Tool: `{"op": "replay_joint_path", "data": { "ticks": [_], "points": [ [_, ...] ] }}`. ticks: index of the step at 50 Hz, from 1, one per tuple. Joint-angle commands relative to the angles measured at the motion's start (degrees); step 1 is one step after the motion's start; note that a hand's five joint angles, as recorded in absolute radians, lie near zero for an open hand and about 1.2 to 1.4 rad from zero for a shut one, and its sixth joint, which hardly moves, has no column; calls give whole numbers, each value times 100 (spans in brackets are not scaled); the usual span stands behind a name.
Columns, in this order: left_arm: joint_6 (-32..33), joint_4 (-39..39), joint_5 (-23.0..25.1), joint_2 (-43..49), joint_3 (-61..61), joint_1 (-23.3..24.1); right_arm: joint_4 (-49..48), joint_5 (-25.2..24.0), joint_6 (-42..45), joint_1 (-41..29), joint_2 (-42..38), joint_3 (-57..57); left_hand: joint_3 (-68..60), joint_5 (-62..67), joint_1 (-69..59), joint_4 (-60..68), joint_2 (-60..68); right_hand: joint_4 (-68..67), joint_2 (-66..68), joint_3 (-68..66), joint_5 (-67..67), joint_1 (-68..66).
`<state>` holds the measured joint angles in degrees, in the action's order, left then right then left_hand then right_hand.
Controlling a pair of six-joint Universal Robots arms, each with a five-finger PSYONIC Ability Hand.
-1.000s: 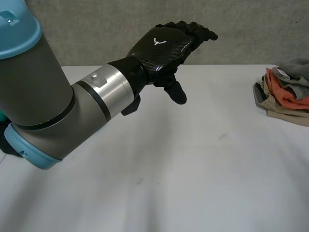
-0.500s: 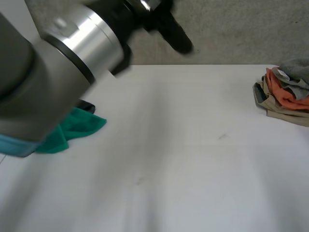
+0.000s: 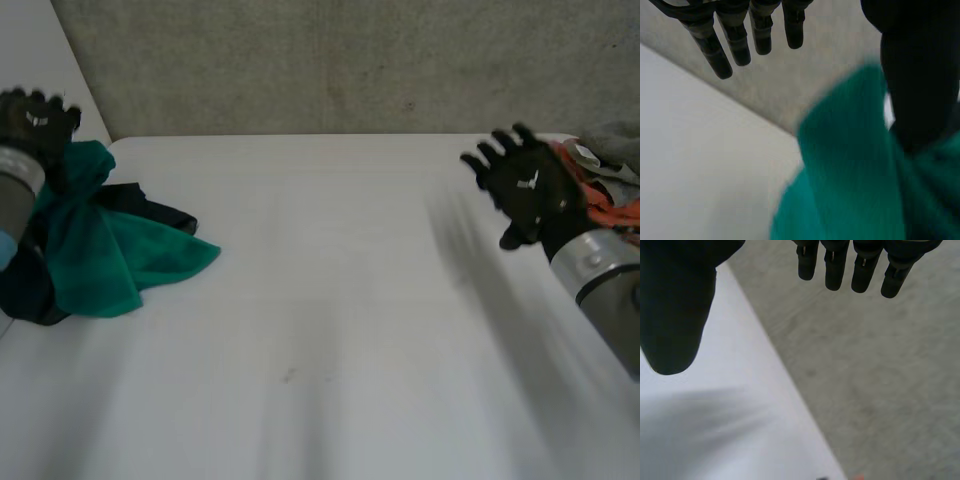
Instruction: Fold the laundry.
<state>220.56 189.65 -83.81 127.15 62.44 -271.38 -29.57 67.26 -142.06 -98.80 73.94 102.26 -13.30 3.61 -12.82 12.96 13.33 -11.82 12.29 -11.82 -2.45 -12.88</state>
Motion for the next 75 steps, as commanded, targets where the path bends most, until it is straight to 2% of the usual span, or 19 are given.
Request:
{"op": "replay_joint_path", "data": {
  "ticks": [1, 4, 5, 9, 10, 13, 19, 24, 30, 34, 35, 38, 41, 43, 50, 58, 63, 71, 75],
  "points": [
    [-4, 451, 848, 1461, -654, -362, -14, -2, 249, 80, -196, 267, -2057, 2026, -2106, 2092, 2055, 182, -229, 182, 245, 288],
    [-22, 451, 945, 1584, -715, -398, -14, -2, 249, 89, -231, 277, -6003, 5972, -6052, 6038, 6001, 182, -229, 182, 245, 288],
    [-22, 451, 919, 1584, -707, -380, -14, 6, 249, 89, -240, 277, -6663, 6632, -6712, 6697, 6661, 182, -229, 182, 245, 288],
    [-118, 468, 463, 1191, -645, -153, -23, 7, 240, 89, -240, 268, -6670, 6639, -6718, 6704, 6667, 182, -229, 182, 245, 288],
    [-275, 494, 122, 623, -541, 135, -23, 7, 240, 89, -240, 268, -6670, 6639, -6718, 6704, 6667, 182, -229, 182, 245, 288],
    [-539, 547, -74, -38, -321, 462, -23, 15, 232, 89, -231, 268, -6670, 6639, -6718, 6704, 6667, 182, -229, 182, 245, 288],
    [-1444, 512, -101, -1262, 31, 1288, 12, 68, 223, 89, -109, 294, -6670, 6639, -6718, 6704, 6667, 182, -229, 182, 245, 288],
    [-2620, 495, -101, -1974, 601, 2271, 319, 112, 188, 107, 181, 286, -6670, 6639, -6718, 6704, 6667, 182, -229, 182, 245, 288],
    [-3528, 556, -171, -1722, 1051, 3345, 724, 235, 47, 107, 480, 154, -6670, 6639, -6718, 6704, 6667, 182, -229, 182, 245, 288],
    [-3626, 530, -425, -747, 981, 3768, 830, 489, -163, 98, 560, 31, -6670, 6639, -6718, 6704, 6667, 182, -229, 182, 245, 288],
    [-3617, 512, -661, -336, 868, 3873, 847, 551, -242, 98, 560, 13, -6670, 6639, -6718, 6704, 6667, 182, -229, 182, 245, 288],
    [-3573, 442, -1066, 177, 639, 3926, 882, 569, -331, 98, 560, -5, -6670, 6639, -6718, 6704, 6667, 182, -229, 182, 245, 288],
    [-3494, 222, -1392, 442, 489, 4040, 1005, 586, -357, 98, 560, -13, -1995, 1965, -2044, 2030, 1993, 182, -229, 182, 245, 288],
    [-3450, 108, -1384, 320, 497, 4084, 1128, 587, -410, 89, 551, -40, -386, 355, -434, 420, 383, 182, -229, 182, 245, 288],
    [-3432, -33, -1366, -1216, 1189, 4058, 2164, 587, -1068, 28, 402, -566, -246, 215, -294, 280, 243, 182, -229, 182, 245, 288],
    [-3380, 2, -1366, -2063, 2500, 4006, 3922, 455, -2219, -305, -512, -1559, -633, 602, -682, 667, 631, 182, -229, 182, 245, 288],
    [-3222, 37, -1331, -1923, 2905, 3795, 4117, 455, -2799, -745, -1030, -1876, -516, 485, -564, 550, 513, 182, -229, 182, 245, 288],
    [-3186, 195, -296, -764, 2512, 3698, 3626, 586, -3406, -1641, -1698, -2122, -129, 98, -177, 163, 126, 182, -229, 182, 245, 288],
    [-3195, 222, -241, -80, 2020, 3672, 3222, 866, -3609, -1870, -2058, -2272, -279, 248, -327, 313, 276, -9, -38, -9, 54, 97]
  ]
}}
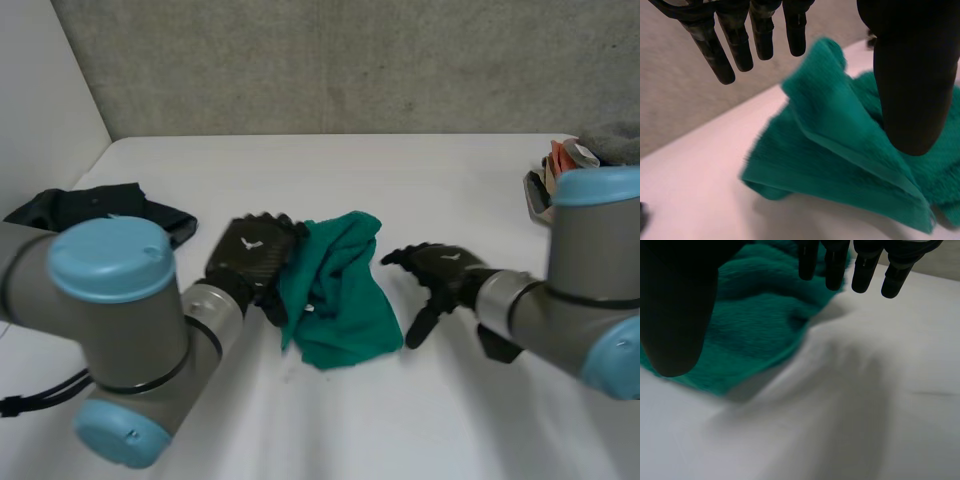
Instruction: Fold the laundry.
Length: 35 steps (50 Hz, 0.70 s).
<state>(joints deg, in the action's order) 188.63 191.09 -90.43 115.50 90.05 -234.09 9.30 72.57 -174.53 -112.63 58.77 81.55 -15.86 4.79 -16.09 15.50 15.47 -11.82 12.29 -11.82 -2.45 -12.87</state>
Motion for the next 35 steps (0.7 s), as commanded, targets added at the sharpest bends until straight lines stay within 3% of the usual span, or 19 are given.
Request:
{"op": "replay_joint_path", "data": {
  "ticks": [1, 2, 6, 7, 8, 14, 19, 26, 31, 35],
  "points": [
    [-1, 77, 386, 1245, -874, -58, -727, 415, -388, -523, -612, -245, -174, 281, -151, 210, 213, -178, 131, -178, -115, -73],
    [7, 77, 351, 1386, -1006, -58, -771, 494, -406, -567, -682, -289, -476, 582, -453, 511, 514, -413, 366, -413, -350, -307],
    [7, 77, 62, 1730, -1481, -180, -973, 820, -389, -901, -990, -544, -4591, 4697, -4568, 4626, 4630, -2948, 2901, -2948, -2885, -2842],
    [16, 77, -61, 1722, -1543, -285, -1069, 933, -389, -971, -1086, -640, -6396, 6502, -6373, 6432, 6435, -5420, 5373, -5420, -5357, -5314],
    [16, 77, -132, 1704, -1570, -312, -1140, 987, -363, -989, -1113, -667, -6414, 6521, -6391, 6450, 6453, -6804, 6757, -6804, -6741, -6699],
    [-27, 69, -273, 766, -1500, -304, -1729, 1365, -231, -963, -719, -623, -6414, 6521, -6391, 6450, 6453, -6818, 6771, -6818, -6755, -6713],
    [-37, 77, -238, -569, -1219, -382, -1896, 1383, 673, -665, 669, -509, -6414, 6521, -6391, 6450, 6453, -6818, 6771, -6818, -6755, -6713],
    [-19, -168, -150, -1565, -1157, -725, -1853, 1146, 2368, 381, 1469, -632, -6414, 6521, -6391, 6450, 6453, -6818, 6771, -6818, -6755, -6713],
    [-63, -651, 104, -1978, -1043, -1234, -1546, 908, 2933, 479, 1953, -764, -6414, 6521, -6391, 6450, 6453, -6818, 6771, -6818, -6755, -6713],
    [-159, -985, 377, -1988, -929, -1288, -1115, 680, 3144, 514, 2086, -851, -6414, 6521, -6391, 6450, 6453, -6818, 6771, -6818, -6755, -6713]
  ]
}}
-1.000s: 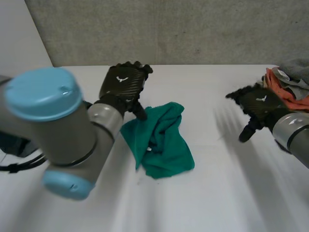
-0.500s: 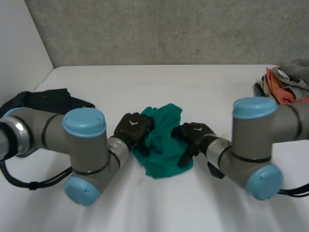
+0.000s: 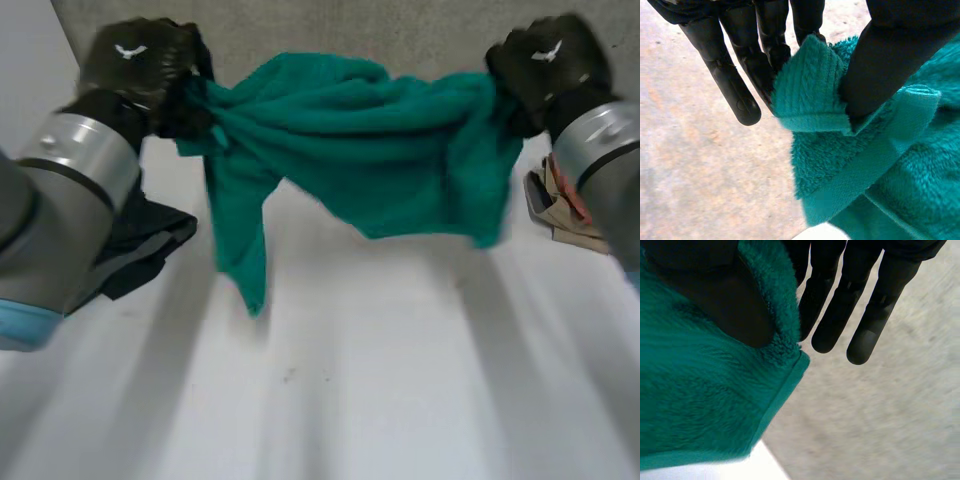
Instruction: Fold the laundry.
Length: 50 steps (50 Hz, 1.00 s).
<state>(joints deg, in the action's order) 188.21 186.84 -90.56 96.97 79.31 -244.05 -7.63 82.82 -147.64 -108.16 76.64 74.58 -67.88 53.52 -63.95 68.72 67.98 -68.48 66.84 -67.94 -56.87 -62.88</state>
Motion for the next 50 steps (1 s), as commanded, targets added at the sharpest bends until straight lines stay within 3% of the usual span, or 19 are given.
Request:
{"op": "replay_joint_path", "data": {
  "ticks": [1, 6, 11, 19, 22, 23, 25, 26, 29, 32, 43, 50],
  "points": [
    [-144, -614, 434, -117, 172, -301, 674, -389, 481, 75, 299, -171, -1212, 1648, -1605, 1128, 1202, -1152, 1316, -1206, -1313, -1712],
    [-214, -755, 654, 181, 339, -336, 895, -574, 490, 163, -419, -215, -1212, 1648, -1605, 1128, 1202, -1152, 1316, -1206, -1313, -1712],
    [-135, -693, 663, 1375, 234, -266, 834, -539, 640, 93, -1229, -391, -1212, 1648, -1605, 1128, 1202, -1152, 1316, -1206, -1313, -1712],
    [216, 79, 610, 2844, -1100, -275, -70, -232, 1053, 67, -2443, -1102, -1212, 1648, -1605, 1128, 1202, -1152, 1316, -1206, -1313, -1712],
    [532, 702, 663, 2985, -1795, -240, -887, 146, 1018, 32, -2619, -1594, -1212, 1648, -1605, 1128, 1202, -1152, 1316, -1206, -1313, -1712],
    [568, 983, 671, 2977, -1962, -231, -1603, 295, 992, -3, -2611, -1787, -1212, 1648, -1605, 1128, 1202, -1152, 1316, -1206, -1313, -1712],
    [559, 1809, 672, 2950, -2200, -170, -2396, 375, 983, -21, -2567, -1876, -1212, 1648, -1605, 1128, 1202, -1152, 1316, -1206, -1313, -1712],
    [490, 2447, 654, 2837, -2235, -117, -3245, 436, 983, -39, -2453, -1868, -1212, 1648, -1605, 1128, 1202, -1152, 1316, -1206, -1313, -1712],
    [279, 3355, 636, 2373, -2131, -82, -4216, 437, 895, -91, -2190, -1781, -1212, 1648, -1605, 1128, 1202, -1152, 1316, -1206, -1313, -1712],
    [208, 3438, 645, 2072, -1772, -90, -4124, 402, 807, -171, -2083, -1771, -1212, 1648, -1605, 1128, 1202, -1152, 1316, -1206, -1313, -1712],
    [489, 2374, 575, 1834, 111, 244, -2358, -3, 341, -241, -2144, -1157, -1212, 1648, -1605, 1128, 1202, -1152, 1316, -1206, -1313, -1712],
    [1552, 2207, 592, 1729, 1621, 218, -1286, -11, 438, -188, -2197, -68, -1212, 1648, -1605, 1128, 1202, -1152, 1316, -1206, -1313, -1712]
  ]
}}
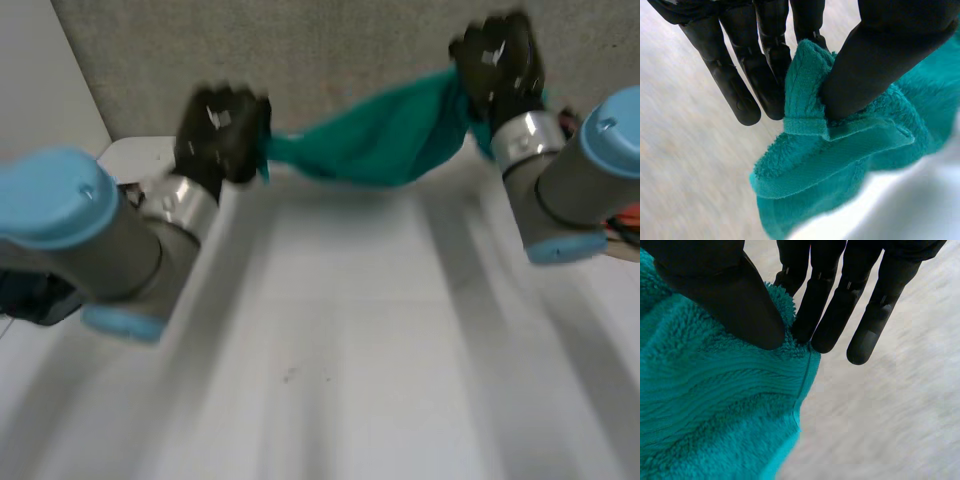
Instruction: Fold the laundry.
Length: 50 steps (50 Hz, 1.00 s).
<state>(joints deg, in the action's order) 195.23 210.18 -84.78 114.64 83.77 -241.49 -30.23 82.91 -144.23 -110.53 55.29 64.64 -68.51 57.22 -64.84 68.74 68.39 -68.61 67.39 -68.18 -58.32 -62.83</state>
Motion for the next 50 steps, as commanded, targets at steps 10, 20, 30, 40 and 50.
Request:
{"op": "replay_joint_path", "data": {
  "ticks": [10, 20, 30, 40, 50],
  "points": [
    [1193, -153, 50, -565, 2310, -223, 2170, -118, 379, 84, 174, 2192, -1149, 1278, -1516, 1126, 1161, -1139, 1261, -1182, -1168, -1717],
    [1157, -161, 59, -1357, 2715, -82, 2810, -65, 168, 206, 1098, 2220, 1565, -1437, 1199, -1589, -1554, 5633, -5511, 5590, 5604, 5055],
    [1096, -521, 15, -1330, 2539, -153, 4032, -266, -1133, 1059, 1124, 1306, 3743, -3614, 3377, -3767, -3731, 5861, -5739, 5818, 5832, 5283],
    [-36, -1716, -3, -1304, 2056, -451, 5430, -1505, -1256, 1754, 652, 103, 3828, -3699, 3461, -3851, -3816, 5249, -5127, 5206, 5220, 4672],
    [-1083, -2587, -12, -681, 1151, -557, 5581, -1664, -1239, 1666, -422, -874, 3693, -3564, 3327, -3716, -3681, 4288, -4166, 4245, 4259, 3711]
  ]
}}
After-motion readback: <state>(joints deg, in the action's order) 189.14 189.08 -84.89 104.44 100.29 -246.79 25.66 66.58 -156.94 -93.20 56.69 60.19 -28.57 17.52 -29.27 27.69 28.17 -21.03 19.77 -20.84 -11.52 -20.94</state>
